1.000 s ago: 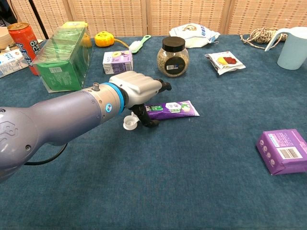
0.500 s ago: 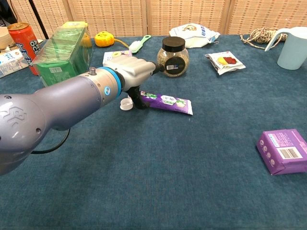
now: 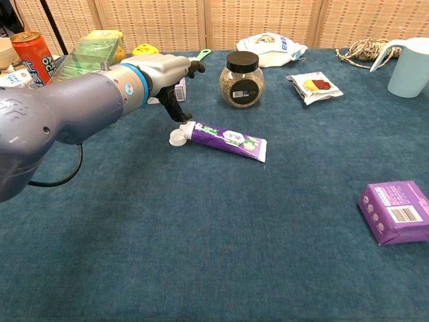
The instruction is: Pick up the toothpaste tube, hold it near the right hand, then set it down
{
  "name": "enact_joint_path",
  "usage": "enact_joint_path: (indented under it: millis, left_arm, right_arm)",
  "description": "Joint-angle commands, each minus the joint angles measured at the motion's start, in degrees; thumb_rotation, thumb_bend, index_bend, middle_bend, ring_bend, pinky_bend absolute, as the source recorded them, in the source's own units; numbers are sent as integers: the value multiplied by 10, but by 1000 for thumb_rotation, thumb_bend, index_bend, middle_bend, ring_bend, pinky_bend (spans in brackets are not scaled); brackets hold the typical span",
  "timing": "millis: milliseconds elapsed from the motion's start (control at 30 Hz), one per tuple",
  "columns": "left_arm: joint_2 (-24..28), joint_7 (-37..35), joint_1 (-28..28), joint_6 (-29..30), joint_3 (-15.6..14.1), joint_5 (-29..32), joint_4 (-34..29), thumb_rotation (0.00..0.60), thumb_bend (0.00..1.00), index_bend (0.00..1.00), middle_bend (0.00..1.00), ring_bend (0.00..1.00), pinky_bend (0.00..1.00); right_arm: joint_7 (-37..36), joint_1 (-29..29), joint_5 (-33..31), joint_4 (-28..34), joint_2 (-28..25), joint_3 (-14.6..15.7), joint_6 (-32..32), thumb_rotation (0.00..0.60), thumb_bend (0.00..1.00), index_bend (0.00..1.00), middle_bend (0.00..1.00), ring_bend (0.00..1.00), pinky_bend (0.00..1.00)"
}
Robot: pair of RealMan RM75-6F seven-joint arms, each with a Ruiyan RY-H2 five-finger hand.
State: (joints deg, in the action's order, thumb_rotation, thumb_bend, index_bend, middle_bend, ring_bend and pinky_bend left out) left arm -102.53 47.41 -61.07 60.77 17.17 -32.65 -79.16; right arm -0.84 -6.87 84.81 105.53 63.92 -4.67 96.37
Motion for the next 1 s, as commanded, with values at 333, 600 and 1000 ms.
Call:
enact_joint_path:
  millis: [333, 600, 1000]
  left_arm:
    - [66, -36, 0, -112, -51, -16, -62, 530, 348, 79, 125, 150, 262]
    - [18, -20, -24, -89, -66, -21, -20, 588, 348, 132, 126, 158, 262]
    - [13, 3, -29, -70, -90, -27, -15, 600, 353, 337, 428, 382, 262]
  right_arm:
    - [0, -5, 2, 1, -1, 0, 5, 600, 390, 0, 0, 0, 0]
    - [-1, -7, 0, -1, -1, 0, 6, 600, 390, 0, 0, 0, 0]
    - [-3, -12, 0, -1, -2, -1, 11, 600, 390, 0, 0, 0, 0]
